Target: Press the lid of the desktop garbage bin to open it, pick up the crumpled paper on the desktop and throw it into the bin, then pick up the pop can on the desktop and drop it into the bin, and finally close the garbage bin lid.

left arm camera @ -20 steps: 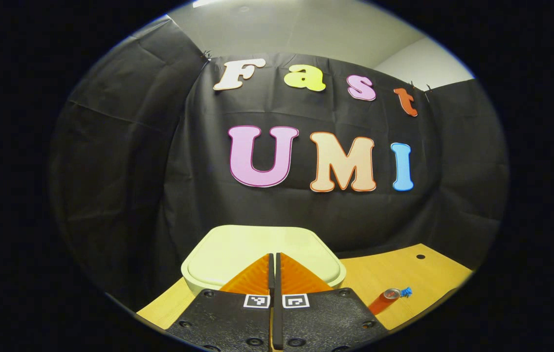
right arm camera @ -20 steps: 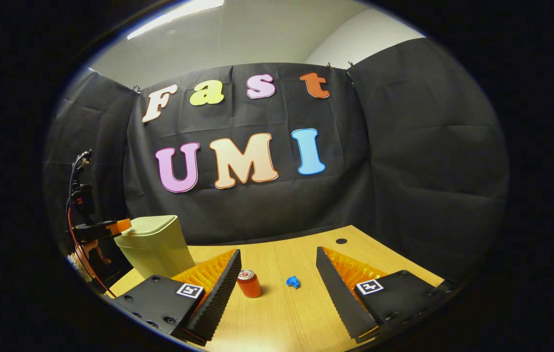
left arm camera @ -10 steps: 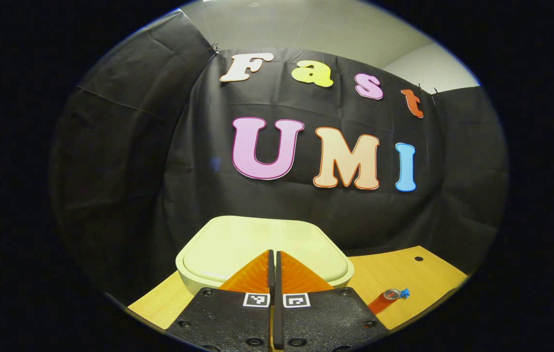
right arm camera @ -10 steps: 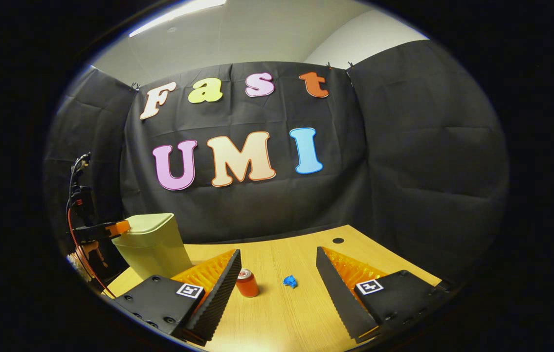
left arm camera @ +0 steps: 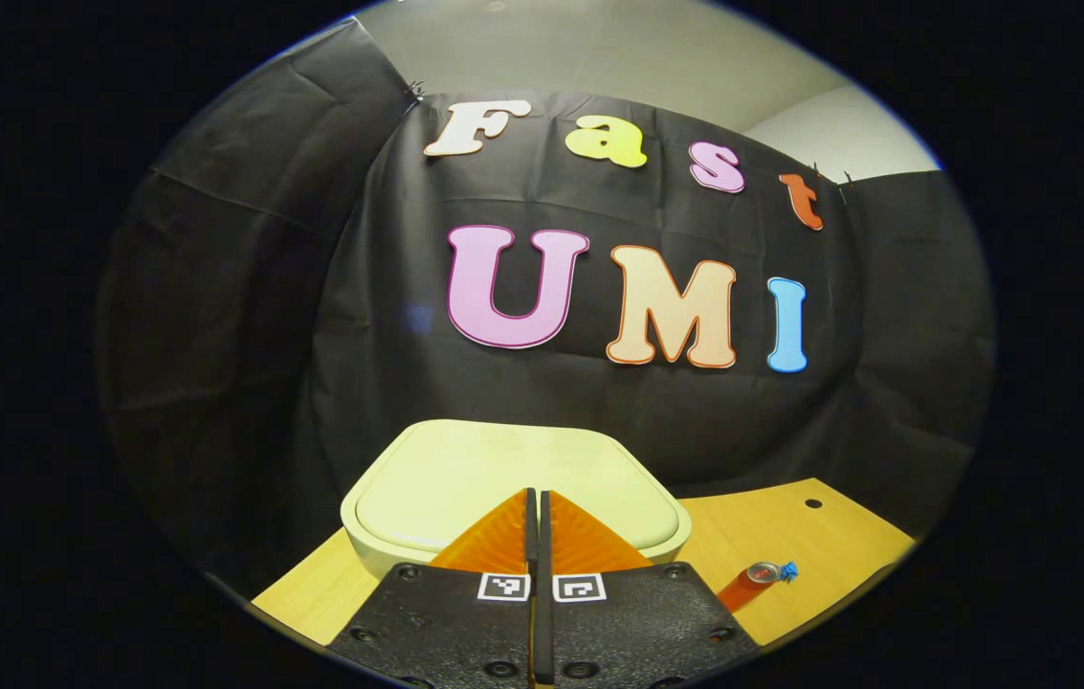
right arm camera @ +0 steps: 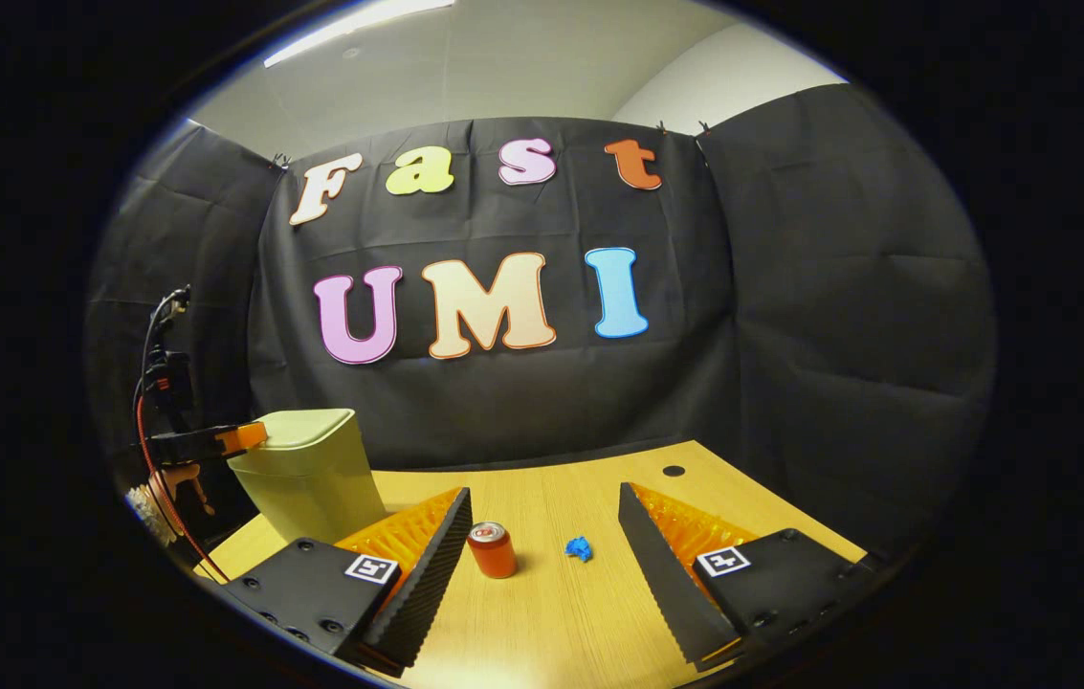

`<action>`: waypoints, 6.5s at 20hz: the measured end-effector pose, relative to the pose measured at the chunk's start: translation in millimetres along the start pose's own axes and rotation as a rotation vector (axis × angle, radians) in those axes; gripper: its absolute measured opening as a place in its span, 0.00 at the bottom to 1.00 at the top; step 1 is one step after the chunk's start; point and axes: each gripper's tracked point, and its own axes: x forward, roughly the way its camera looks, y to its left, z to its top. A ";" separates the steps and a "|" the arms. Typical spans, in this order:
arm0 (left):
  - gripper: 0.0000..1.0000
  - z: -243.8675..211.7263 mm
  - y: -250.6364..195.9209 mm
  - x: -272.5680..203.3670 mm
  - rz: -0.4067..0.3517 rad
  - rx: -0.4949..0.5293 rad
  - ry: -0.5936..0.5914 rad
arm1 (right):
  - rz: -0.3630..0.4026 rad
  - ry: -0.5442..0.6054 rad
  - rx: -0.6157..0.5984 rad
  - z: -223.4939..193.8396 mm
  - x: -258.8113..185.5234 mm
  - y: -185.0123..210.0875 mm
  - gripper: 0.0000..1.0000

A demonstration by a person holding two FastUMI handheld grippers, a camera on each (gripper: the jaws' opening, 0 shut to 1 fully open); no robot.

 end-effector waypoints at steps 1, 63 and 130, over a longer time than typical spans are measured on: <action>0.00 -0.7 -0.6 0.0 0.000 0.011 0.009 | -0.003 0.000 0.000 -0.7 -0.7 -0.9 0.97; 0.90 -23.7 22.5 -179.9 0.244 0.100 0.069 | 0.171 0.428 -0.167 -197.7 270.4 -50.4 0.98; 0.91 -39.5 -1.4 -233.6 0.184 0.061 0.098 | 0.728 0.072 -0.307 39.2 215.7 301.7 0.16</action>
